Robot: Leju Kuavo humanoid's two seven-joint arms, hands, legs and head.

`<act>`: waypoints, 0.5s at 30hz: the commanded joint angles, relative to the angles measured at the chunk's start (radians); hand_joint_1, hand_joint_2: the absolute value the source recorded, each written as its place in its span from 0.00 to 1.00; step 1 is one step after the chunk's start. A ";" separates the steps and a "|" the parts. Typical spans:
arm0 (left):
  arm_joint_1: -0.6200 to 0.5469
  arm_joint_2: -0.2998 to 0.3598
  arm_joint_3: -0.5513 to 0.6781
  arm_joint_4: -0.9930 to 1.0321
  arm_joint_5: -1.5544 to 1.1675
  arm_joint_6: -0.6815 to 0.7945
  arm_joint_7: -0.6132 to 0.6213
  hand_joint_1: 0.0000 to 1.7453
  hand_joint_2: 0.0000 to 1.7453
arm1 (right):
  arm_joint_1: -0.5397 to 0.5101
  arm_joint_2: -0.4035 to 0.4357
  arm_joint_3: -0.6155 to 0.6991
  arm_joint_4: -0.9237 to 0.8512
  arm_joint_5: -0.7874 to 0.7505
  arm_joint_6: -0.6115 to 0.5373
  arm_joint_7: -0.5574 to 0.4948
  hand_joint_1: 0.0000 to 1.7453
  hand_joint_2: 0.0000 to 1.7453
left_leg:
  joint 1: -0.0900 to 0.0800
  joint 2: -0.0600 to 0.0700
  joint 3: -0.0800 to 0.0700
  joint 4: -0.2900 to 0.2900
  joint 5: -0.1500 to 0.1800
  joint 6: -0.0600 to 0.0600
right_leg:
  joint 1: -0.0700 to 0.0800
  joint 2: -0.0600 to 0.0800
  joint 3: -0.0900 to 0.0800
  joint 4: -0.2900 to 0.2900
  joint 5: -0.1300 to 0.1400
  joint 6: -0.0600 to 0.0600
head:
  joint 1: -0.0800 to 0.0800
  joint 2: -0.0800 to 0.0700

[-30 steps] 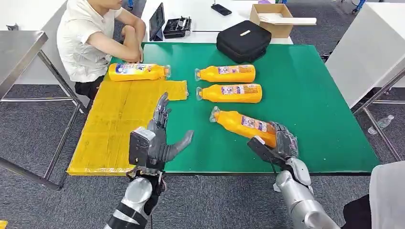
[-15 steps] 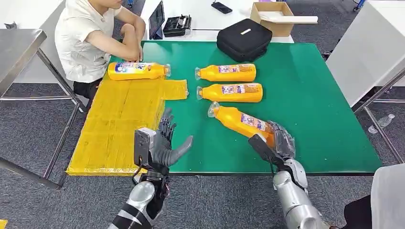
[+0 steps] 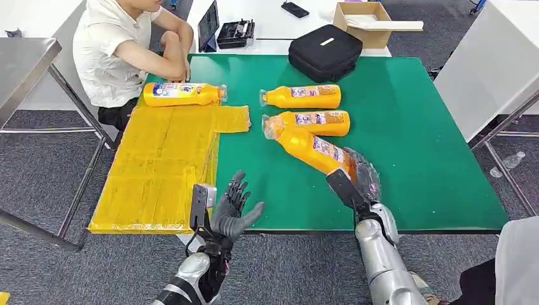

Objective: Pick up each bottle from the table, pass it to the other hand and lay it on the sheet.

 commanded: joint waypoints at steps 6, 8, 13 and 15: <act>-0.064 -0.031 0.026 0.112 0.046 -0.071 -0.064 0.00 1.00 | 0.000 0.046 0.112 -0.105 -0.107 0.118 -0.040 1.00 1.00 | 0.000 0.001 0.001 0.000 -0.001 -0.001 | 0.001 0.001 0.000 0.000 0.000 -0.002 | 0.000 0.000; -0.077 -0.031 0.035 0.112 0.054 -0.088 -0.077 0.00 1.00 | 0.010 0.052 0.174 -0.121 -0.133 0.153 -0.047 0.98 1.00 | 0.002 0.004 0.003 0.001 -0.003 -0.003 | 0.002 0.003 0.002 0.001 -0.001 -0.004 | 0.000 0.000; -0.099 -0.031 0.048 0.071 0.020 -0.038 -0.156 0.00 1.00 | 0.036 0.066 0.285 -0.126 -0.150 0.176 -0.031 0.99 1.00 | 0.002 0.002 0.001 0.001 -0.001 -0.002 | 0.002 0.001 0.000 0.001 -0.001 -0.002 | 0.000 0.000; -0.089 -0.031 0.067 0.025 -0.037 0.006 -0.169 0.00 1.00 | 0.057 0.066 0.341 -0.146 -0.162 0.167 -0.012 0.98 1.00 | 0.002 0.002 0.002 0.001 -0.002 -0.002 | 0.002 0.001 0.001 0.001 -0.001 -0.003 | 0.000 0.000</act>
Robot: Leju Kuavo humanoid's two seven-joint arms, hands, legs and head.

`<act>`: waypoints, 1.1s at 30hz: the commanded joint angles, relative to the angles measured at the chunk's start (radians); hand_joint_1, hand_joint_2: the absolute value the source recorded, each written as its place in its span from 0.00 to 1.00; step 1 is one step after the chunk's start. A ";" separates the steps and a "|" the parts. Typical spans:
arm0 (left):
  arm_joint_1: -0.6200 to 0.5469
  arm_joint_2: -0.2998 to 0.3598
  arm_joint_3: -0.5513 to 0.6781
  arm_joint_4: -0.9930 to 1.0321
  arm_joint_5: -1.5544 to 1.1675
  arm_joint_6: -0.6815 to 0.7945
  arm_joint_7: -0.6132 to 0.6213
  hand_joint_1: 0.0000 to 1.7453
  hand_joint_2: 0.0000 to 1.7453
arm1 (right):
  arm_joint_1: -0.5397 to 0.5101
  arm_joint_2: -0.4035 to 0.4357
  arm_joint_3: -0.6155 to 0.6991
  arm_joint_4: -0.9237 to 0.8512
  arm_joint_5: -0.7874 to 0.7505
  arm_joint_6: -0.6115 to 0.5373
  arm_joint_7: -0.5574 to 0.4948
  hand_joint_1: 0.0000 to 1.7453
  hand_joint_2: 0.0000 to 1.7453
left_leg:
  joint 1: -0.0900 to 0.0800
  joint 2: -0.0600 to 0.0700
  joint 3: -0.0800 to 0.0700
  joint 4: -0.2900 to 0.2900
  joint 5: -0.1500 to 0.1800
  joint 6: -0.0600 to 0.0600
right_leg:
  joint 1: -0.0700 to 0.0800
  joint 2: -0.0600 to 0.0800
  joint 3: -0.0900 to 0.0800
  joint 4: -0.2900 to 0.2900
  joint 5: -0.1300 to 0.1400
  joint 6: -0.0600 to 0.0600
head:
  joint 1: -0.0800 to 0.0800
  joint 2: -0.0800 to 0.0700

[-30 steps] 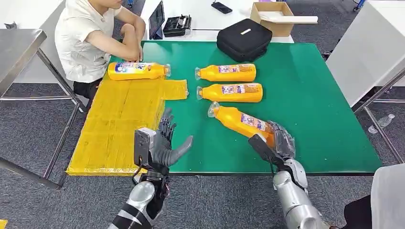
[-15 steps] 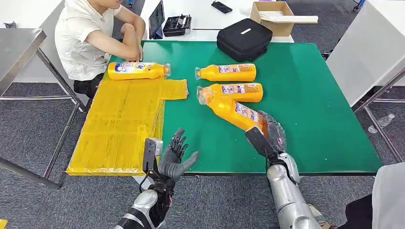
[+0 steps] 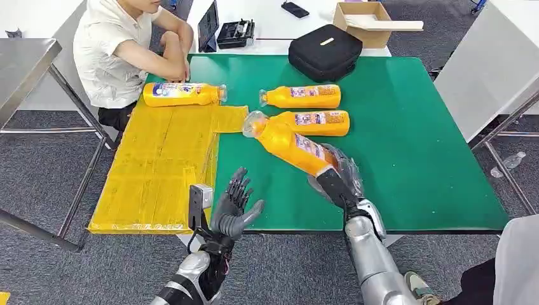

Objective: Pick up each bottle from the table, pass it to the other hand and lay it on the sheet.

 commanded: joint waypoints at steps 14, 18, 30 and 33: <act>-0.050 -0.028 0.150 -0.132 -0.126 0.053 -0.126 0.00 1.00 | 0.052 -0.014 0.446 -0.087 -0.200 0.106 0.047 0.80 1.00 | 0.001 0.001 0.000 0.000 -0.001 -0.001 | 0.001 0.001 0.000 0.000 0.000 -0.002 | 0.001 0.000; -0.031 -0.028 0.119 -0.168 -0.120 0.046 -0.125 0.00 1.00 | 0.045 -0.014 0.436 -0.080 -0.219 0.096 0.057 0.80 1.00 | 0.000 0.001 0.001 0.000 -0.001 -0.001 | 0.000 0.000 0.001 0.000 -0.001 -0.002 | 0.000 0.000; -0.010 -0.028 0.099 -0.194 -0.109 0.036 -0.118 0.00 1.00 | 0.043 -0.016 0.433 -0.081 -0.222 0.092 0.059 0.80 1.00 | 0.001 0.002 0.005 0.000 -0.003 -0.002 | 0.002 0.001 0.005 -0.001 -0.002 -0.004 | 0.000 0.000; -0.010 -0.028 0.099 -0.194 -0.109 0.036 -0.118 0.00 1.00 | 0.043 -0.016 0.433 -0.081 -0.222 0.092 0.059 0.80 1.00 | 0.001 0.002 0.005 0.000 -0.003 -0.002 | 0.002 0.001 0.005 -0.001 -0.002 -0.004 | 0.000 0.000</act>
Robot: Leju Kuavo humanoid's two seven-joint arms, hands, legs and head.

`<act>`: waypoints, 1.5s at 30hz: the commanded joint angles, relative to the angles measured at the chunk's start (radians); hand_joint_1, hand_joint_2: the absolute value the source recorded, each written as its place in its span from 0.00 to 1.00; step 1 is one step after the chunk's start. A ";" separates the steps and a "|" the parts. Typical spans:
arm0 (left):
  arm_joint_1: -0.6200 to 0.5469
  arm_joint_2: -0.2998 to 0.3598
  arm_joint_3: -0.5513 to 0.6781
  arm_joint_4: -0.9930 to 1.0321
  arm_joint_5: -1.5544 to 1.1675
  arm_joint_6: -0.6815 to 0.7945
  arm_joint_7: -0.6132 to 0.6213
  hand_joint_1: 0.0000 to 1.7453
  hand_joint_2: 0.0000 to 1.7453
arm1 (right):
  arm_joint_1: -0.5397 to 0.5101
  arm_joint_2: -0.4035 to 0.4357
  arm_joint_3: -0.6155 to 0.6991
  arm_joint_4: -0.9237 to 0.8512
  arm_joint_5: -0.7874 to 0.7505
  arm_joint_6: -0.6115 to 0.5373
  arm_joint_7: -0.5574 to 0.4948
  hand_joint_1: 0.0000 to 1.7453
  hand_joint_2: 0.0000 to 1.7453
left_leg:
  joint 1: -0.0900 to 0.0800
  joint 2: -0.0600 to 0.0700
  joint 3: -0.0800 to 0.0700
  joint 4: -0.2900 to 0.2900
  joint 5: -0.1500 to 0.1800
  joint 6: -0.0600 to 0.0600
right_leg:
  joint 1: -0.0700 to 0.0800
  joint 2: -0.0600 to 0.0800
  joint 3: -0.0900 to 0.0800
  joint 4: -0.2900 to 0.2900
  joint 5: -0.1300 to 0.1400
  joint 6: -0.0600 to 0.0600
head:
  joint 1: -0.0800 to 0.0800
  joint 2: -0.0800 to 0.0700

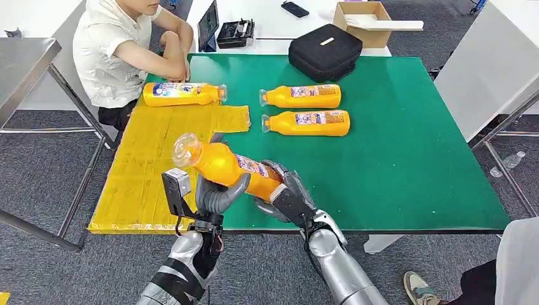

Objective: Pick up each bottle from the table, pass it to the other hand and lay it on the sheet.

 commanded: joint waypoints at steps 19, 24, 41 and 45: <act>-0.003 -0.008 -0.011 -0.010 0.010 -0.052 0.023 1.00 1.00 | -0.064 -0.028 0.100 0.158 -0.091 0.060 0.007 0.00 1.00 | 0.001 0.001 0.004 0.000 -0.002 -0.002 | 0.001 0.001 0.004 -0.001 -0.001 -0.003 | 0.000 0.000; 0.016 -0.008 0.040 -0.076 -0.127 0.000 0.032 1.00 1.00 | -0.039 -0.026 0.082 0.160 -0.099 0.025 0.008 0.00 1.00 | 0.001 0.001 0.002 0.000 -0.001 -0.001 | 0.001 0.000 0.002 -0.001 0.000 -0.001 | 0.000 0.000; -0.001 -0.007 0.099 -0.096 -0.513 0.147 0.092 1.00 1.00 | 0.004 -0.042 0.028 0.139 -0.102 0.000 0.017 0.00 1.00 | 0.001 0.001 0.004 -0.001 -0.002 -0.002 | 0.001 0.001 0.004 -0.001 -0.001 -0.003 | 0.000 0.000; -0.026 0.025 0.196 -0.139 -0.924 0.271 0.192 1.00 1.00 | 0.037 -0.044 -0.089 0.117 -0.077 -0.067 0.029 0.00 1.00 | 0.001 -0.001 0.003 0.000 -0.001 -0.002 | 0.001 -0.002 0.004 0.000 -0.002 -0.003 | 0.000 0.000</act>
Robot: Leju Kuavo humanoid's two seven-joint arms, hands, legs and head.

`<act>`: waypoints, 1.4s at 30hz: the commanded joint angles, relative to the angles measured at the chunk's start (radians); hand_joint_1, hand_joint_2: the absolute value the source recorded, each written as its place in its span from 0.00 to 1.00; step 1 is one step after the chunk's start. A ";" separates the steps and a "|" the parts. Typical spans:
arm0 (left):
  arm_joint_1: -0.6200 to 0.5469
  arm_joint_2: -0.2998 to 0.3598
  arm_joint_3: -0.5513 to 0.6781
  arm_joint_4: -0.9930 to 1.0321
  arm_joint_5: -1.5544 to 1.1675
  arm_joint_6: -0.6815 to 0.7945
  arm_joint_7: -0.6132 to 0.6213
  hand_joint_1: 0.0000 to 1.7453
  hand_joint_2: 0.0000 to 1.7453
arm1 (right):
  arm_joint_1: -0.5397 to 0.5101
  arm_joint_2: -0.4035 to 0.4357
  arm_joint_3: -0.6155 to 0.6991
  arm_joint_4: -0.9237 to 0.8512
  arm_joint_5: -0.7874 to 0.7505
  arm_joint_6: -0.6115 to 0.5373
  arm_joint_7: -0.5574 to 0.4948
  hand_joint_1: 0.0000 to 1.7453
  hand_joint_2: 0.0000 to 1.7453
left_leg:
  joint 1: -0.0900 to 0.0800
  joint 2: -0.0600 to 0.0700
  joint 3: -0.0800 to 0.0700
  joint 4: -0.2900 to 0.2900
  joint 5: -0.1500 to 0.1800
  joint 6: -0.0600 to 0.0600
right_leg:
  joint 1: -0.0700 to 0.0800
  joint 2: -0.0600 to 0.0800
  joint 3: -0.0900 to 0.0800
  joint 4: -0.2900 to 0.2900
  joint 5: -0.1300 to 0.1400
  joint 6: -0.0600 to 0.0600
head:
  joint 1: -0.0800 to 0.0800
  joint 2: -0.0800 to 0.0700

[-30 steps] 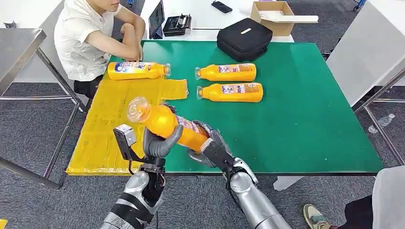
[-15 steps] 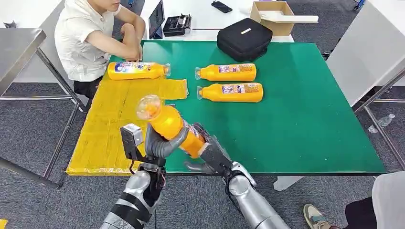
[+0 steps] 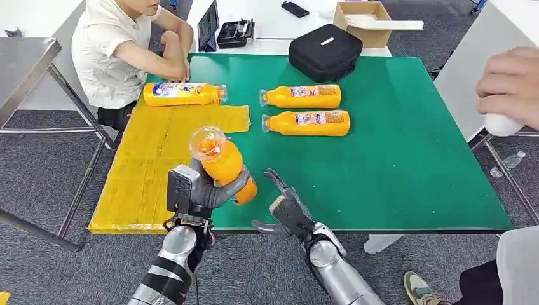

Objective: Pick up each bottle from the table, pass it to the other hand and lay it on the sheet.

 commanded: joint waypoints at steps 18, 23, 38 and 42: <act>-0.256 0.211 0.172 0.516 -1.379 0.387 0.325 1.00 1.00 | -0.090 -0.014 -0.274 0.153 0.074 -0.064 -0.073 0.00 1.00 | 0.002 0.003 0.007 -0.001 -0.001 -0.003 | 0.002 0.002 0.006 0.000 -0.001 -0.004 | 0.001 0.000; -0.257 0.210 0.162 0.502 -1.383 0.350 0.335 1.00 1.00 | -0.084 -0.016 -0.276 0.142 0.068 -0.066 -0.077 0.00 1.00 | 0.002 0.001 0.005 0.000 -0.001 -0.002 | 0.002 0.000 0.005 0.001 -0.002 -0.004 | 0.000 0.000; -0.285 0.209 0.168 0.683 -1.332 0.268 0.290 1.00 1.00 | -0.127 -0.008 -0.264 0.221 0.058 -0.061 -0.107 0.00 1.00 | 0.000 0.001 0.002 -0.001 0.001 -0.001 | 0.000 0.001 0.002 0.001 0.000 -0.002 | 0.000 0.000; -0.288 0.208 0.168 0.684 -1.332 0.265 0.290 1.00 1.00 | -0.126 -0.008 -0.264 0.221 0.058 -0.061 -0.108 0.00 1.00 | 0.001 0.002 0.004 -0.001 0.001 -0.002 | 0.001 0.001 0.004 0.001 0.000 -0.003 | 0.000 0.000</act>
